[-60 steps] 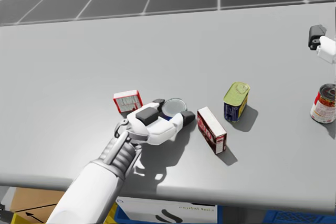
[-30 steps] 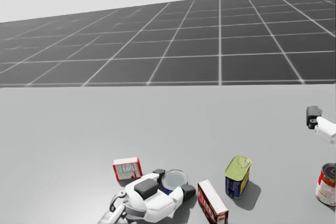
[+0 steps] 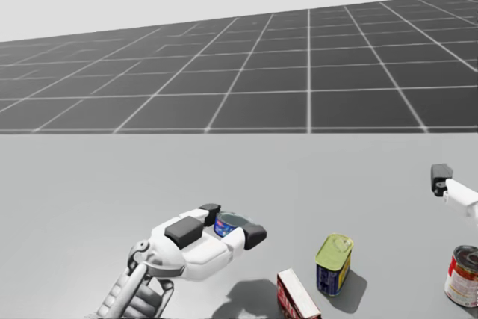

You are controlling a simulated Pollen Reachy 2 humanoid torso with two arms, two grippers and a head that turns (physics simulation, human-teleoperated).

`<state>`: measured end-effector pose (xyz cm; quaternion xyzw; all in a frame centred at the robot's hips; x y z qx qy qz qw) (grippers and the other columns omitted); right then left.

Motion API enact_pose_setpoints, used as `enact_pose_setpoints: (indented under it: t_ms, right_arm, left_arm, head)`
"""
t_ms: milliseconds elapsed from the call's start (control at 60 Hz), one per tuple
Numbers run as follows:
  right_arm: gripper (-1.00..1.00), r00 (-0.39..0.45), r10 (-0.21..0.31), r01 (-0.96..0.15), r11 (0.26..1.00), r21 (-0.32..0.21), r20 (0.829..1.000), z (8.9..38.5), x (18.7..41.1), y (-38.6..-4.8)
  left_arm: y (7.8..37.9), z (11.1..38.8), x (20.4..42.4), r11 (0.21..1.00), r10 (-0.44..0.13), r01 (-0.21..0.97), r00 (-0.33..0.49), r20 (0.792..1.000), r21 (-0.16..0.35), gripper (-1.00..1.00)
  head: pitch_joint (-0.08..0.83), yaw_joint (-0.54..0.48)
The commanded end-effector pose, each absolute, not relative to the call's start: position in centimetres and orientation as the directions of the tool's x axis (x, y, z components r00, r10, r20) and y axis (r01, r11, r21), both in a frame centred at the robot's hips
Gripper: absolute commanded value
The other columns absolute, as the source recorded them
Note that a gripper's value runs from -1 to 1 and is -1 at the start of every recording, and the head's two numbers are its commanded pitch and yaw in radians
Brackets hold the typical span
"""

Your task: Grasp the tuna can and hold it up.

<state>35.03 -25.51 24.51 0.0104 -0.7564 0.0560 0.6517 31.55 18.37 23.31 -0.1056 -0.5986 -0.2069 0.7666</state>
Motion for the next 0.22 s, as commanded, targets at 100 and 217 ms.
enact_pose_setpoints:
  t_ms: [100, 217]
  right_arm:
    - [-1.0, -0.165, 0.07, -0.091, 0.992, -0.086, 0.984, 24.4, 35.1, -25.6]
    - [-1.0, -0.163, 0.077, -0.088, 0.992, -0.092, 0.984, 24.3, 35.1, -25.6]
  left_arm:
    - [19.1, 32.3, 31.5, 0.907, -0.146, 0.397, -0.018, 0.989, 0.141, 1.0]
    - [19.1, 35.5, 30.4, 0.908, -0.136, 0.385, -0.105, 0.985, 0.166, 1.0]
  head:
    - [0.316, 0.19]
    - [0.312, 0.2]
